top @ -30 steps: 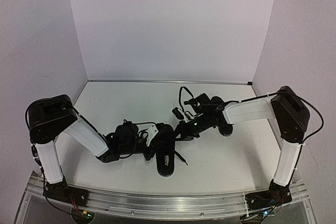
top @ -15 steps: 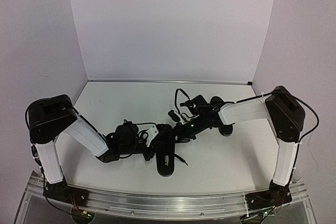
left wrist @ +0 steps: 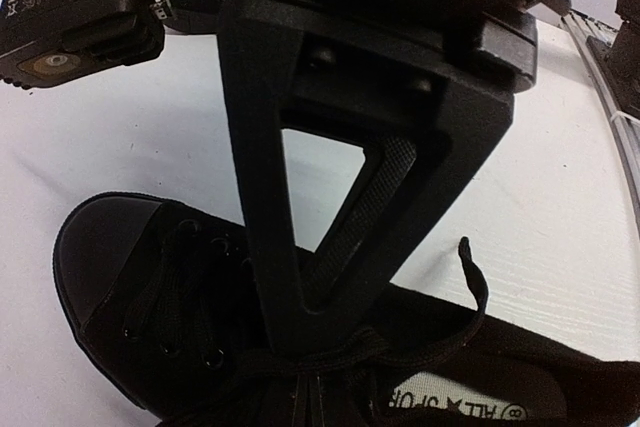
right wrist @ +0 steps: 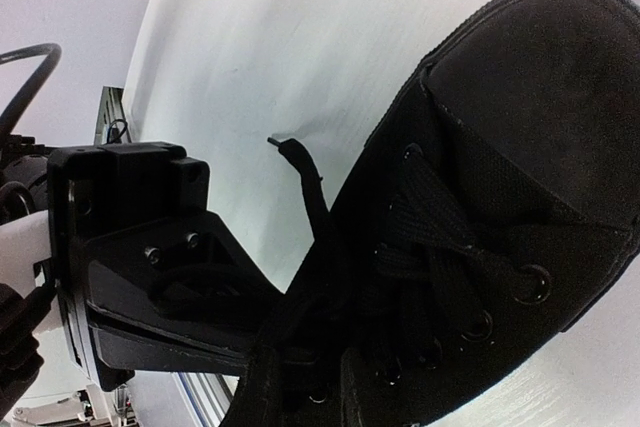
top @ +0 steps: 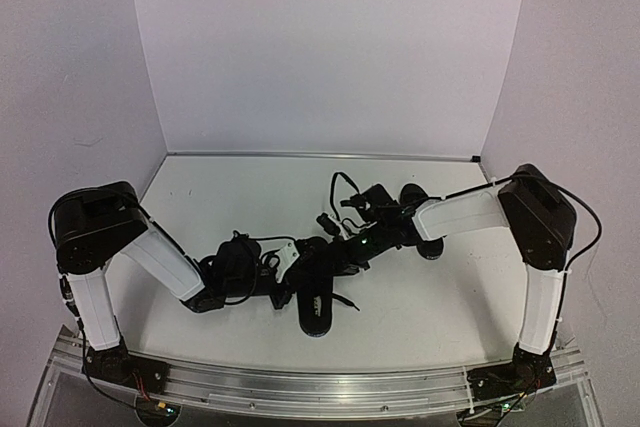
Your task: Tie the shoes
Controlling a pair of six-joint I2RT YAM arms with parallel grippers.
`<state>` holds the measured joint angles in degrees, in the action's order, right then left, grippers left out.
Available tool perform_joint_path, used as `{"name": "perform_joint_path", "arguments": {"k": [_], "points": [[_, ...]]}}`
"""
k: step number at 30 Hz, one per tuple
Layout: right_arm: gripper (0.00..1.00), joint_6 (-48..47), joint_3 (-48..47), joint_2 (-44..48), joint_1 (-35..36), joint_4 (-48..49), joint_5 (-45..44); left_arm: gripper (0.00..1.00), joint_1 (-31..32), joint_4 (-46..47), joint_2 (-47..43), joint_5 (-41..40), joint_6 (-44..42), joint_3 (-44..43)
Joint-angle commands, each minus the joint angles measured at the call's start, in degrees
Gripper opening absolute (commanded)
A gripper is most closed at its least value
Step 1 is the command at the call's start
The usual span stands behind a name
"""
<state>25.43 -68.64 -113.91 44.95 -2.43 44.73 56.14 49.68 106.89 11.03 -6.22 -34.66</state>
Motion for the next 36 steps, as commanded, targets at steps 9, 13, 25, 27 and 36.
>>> {"name": "perform_joint_path", "arguments": {"k": [9, 13, 25, 27, 36], "points": [[0.22, 2.16, 0.81, -1.24, 0.62, 2.14, 3.62, 0.00, -0.01, 6.64, 0.51, 1.08, -0.69, 0.66], [0.11, 2.50, 1.11, -0.48, 0.60, 3.55, 4.28, 0.00, 0.03, 8.51, 1.48, 0.96, -0.38, 0.38], [0.00, 2.30, 3.45, 3.75, -0.33, 3.40, 0.24, 0.02, 0.11, 7.31, 0.15, -0.95, -0.53, 1.03], [0.00, 2.13, 3.83, 4.74, -0.55, 3.39, -0.66, 0.03, 0.14, 5.47, -1.14, -1.24, -0.77, 1.55], [0.00, 2.12, 4.13, 5.89, -0.98, 3.44, -2.11, 0.05, 0.08, 2.49, -4.37, -2.72, -1.39, 3.98]]}}
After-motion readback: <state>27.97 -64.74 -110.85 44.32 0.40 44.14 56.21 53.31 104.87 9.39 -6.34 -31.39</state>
